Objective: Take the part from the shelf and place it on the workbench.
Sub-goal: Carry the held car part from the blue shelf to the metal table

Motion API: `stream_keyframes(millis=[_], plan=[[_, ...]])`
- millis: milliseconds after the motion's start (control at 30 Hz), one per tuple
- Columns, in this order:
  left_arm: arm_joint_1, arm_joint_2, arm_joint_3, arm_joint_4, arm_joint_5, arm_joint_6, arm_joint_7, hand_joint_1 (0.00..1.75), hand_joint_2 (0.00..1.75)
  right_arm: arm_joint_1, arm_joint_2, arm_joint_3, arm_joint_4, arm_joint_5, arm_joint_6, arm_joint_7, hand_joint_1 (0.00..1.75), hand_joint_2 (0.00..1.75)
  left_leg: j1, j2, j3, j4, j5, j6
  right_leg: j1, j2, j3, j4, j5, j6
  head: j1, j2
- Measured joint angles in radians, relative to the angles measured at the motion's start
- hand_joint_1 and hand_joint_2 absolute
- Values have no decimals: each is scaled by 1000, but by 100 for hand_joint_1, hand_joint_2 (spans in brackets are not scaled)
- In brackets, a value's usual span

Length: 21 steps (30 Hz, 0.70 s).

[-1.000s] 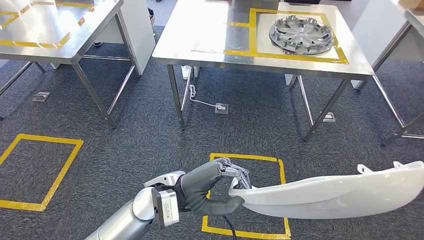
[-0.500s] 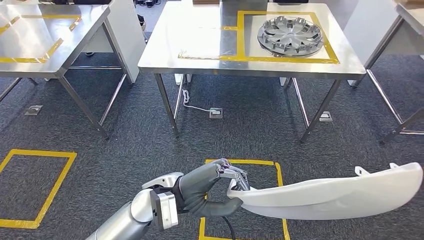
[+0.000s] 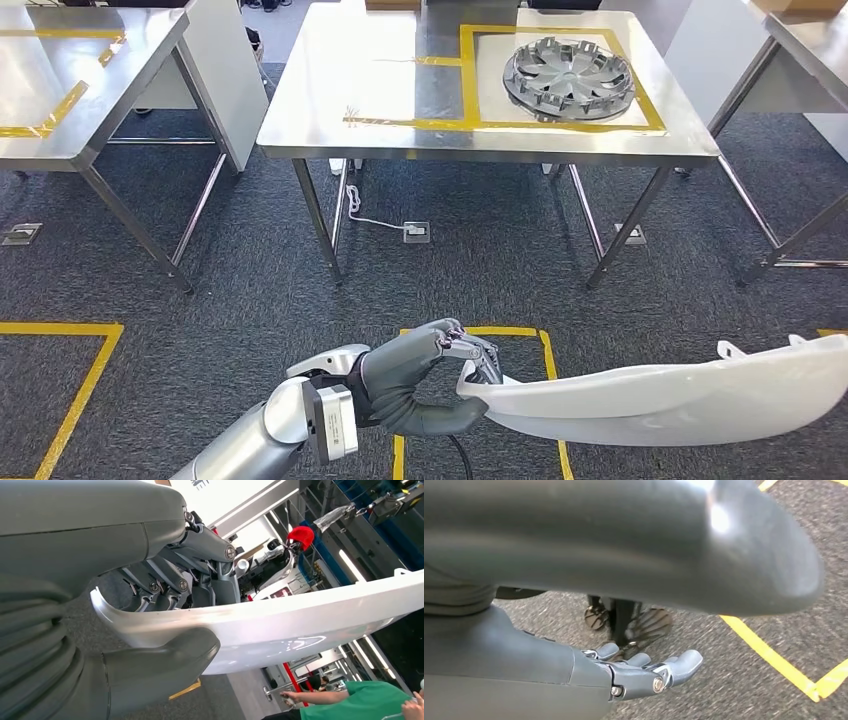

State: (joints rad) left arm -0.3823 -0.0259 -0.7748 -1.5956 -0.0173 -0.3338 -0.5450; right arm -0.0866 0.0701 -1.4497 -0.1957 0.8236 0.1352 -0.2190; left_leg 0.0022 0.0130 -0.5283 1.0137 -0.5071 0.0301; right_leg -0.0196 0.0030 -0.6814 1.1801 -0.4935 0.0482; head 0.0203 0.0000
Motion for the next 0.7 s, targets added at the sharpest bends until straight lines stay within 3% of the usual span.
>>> stream_keyframes(millis=[67,133,233,300,367,400,433,467,533,567,633,700], plan=[[0,0,0,0,0,0,-1,175,175,-2,0,-1,0,0,0,-1,0,0,-5,9,19,1,-20,-9,7,-23,48,-122,59,-11,1,0],[0,1,0,-1,-1,0,-2,175,175,-3,0,-1,0,1,1,-1,0,0,-10,16,28,-2,-35,-20,15,-33,63,-153,53,-27,0,0],[-2,0,-1,-4,-3,0,-4,175,175,-1,1,-2,0,1,0,-1,0,0,-8,19,38,8,-54,-37,10,-18,74,-159,43,-47,-4,0],[-2,1,-1,-5,-4,0,-5,175,175,0,1,-2,0,1,-1,-1,0,0,-4,4,-2,94,-93,-46,5,-11,88,-163,35,-58,-8,0],[0,5,-2,-4,-5,0,-5,175,175,-1,1,-2,0,1,-1,-1,0,0,-2,-6,-92,238,-140,-53,5,-2,100,-163,23,-63,-12,0],[2,7,-2,-2,-6,0,-5,175,175,-1,1,-2,0,1,-1,0,0,0,-1,-8,-130,287,-143,-54,5,5,107,-162,16,-63,-12,0],[3,9,-2,-2,-6,0,-5,175,175,0,1,-2,0,1,-1,0,0,0,0,-8,-153,299,-122,-54,5,12,117,-162,9,-62,-12,0],[4,10,-2,-1,-6,0,-5,175,175,0,1,-2,0,1,-1,0,0,0,0,-9,-155,269,-81,-53,5,19,128,-162,1,-60,-12,0],[4,12,-2,-1,-6,0,-5,175,175,0,2,-2,0,1,-1,1,0,0,1,-24,-118,135,22,-46,5,32,148,-162,-15,-54,-13,0],[4,13,-3,-1,-6,0,-5,175,175,-1,2,-2,0,1,-1,1,0,0,1,-36,-98,75,52,-42,5,38,153,-161,-23,-49,-13,0],[5,15,-4,-1,-6,0,-5,175,175,-3,2,-2,0,1,-1,1,0,0,-1,-55,-82,24,61,-33,3,47,151,-160,-32,-36,-12,0],[4,14,-4,-3,-6,0,-5,175,175,-3,2,-2,0,1,-1,1,0,0,-3,-51,-77,16,54,-21,-1,52,153,-164,-37,-21,-12,0]])
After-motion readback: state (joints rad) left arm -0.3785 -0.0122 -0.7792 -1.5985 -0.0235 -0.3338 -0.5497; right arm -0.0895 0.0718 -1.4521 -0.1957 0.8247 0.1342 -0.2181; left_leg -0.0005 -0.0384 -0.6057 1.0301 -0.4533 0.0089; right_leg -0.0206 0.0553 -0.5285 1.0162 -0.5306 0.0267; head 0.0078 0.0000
